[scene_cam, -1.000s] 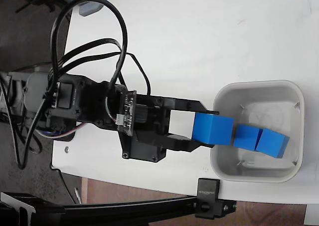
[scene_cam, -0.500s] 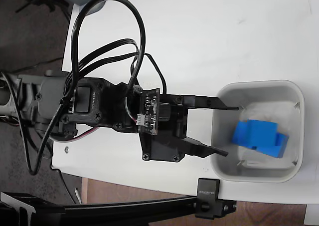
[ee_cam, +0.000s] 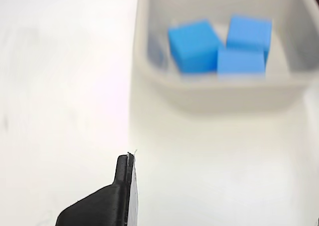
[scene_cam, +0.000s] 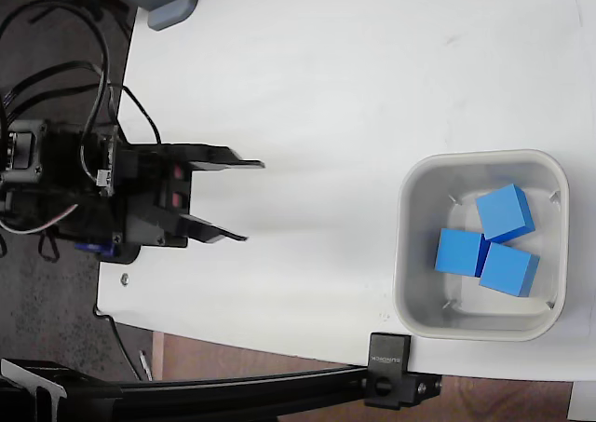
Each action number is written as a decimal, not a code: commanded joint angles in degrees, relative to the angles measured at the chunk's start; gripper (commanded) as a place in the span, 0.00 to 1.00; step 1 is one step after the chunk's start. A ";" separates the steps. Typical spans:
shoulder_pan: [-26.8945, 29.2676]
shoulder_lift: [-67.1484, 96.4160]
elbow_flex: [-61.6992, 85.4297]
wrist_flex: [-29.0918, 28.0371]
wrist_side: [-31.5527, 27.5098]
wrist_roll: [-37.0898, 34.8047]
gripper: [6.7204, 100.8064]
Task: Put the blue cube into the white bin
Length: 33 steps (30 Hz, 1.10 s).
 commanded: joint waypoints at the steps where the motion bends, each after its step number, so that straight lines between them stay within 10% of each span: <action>1: -4.39 17.75 7.82 9.58 7.29 -0.09 0.99; 8: -6.33 42.28 18.90 22.76 8.70 -0.53 0.99; 33: -10.02 42.36 26.72 20.92 11.60 -2.11 0.99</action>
